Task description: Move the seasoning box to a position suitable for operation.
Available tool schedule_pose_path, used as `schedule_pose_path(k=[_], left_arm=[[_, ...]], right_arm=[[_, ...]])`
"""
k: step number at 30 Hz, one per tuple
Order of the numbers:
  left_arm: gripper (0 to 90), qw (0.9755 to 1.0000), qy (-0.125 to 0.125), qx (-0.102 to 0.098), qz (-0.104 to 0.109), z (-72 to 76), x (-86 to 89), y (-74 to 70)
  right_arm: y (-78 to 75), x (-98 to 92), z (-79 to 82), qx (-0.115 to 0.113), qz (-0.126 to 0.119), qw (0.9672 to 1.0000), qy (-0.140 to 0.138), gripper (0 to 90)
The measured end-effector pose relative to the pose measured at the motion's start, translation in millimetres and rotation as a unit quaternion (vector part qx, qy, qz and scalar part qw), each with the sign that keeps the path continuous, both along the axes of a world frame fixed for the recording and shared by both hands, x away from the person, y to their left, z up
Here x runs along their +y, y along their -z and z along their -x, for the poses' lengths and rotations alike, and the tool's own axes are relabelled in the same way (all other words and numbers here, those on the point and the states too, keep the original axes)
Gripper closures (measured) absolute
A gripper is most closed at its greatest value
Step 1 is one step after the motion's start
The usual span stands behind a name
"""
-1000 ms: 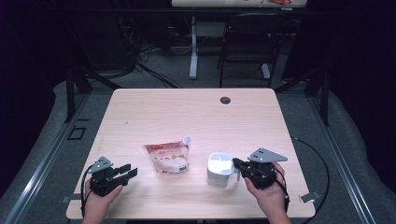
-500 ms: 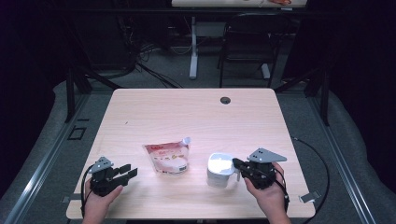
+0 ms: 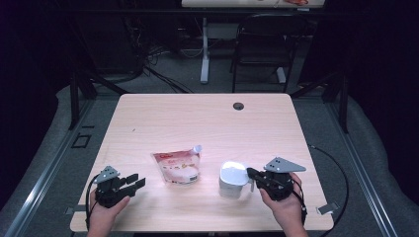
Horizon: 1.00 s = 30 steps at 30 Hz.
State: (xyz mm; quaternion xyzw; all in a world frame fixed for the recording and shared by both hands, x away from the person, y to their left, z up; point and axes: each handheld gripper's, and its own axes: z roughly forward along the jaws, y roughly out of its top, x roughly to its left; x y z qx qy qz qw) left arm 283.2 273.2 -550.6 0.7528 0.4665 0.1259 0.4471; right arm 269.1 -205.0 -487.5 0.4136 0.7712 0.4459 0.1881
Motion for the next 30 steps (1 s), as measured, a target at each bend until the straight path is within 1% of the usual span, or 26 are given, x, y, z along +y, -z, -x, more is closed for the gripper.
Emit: schedule_pose_path(k=[17, 30], left_arm=[[58.6, 1.0, 0.0, 0.0, 0.0, -0.4, 0.6, 0.4], [58.5, 1.0, 0.0, 0.0, 0.001, -0.4, 0.8, 0.4]], right_arm=[[2.8, -2.7, 1.0, 0.004, -0.021, 0.9998, 0.005, 90.0], [4.0, -5.7, 0.9, 0.009, -0.03, 0.9995, 0.005, 90.0]])
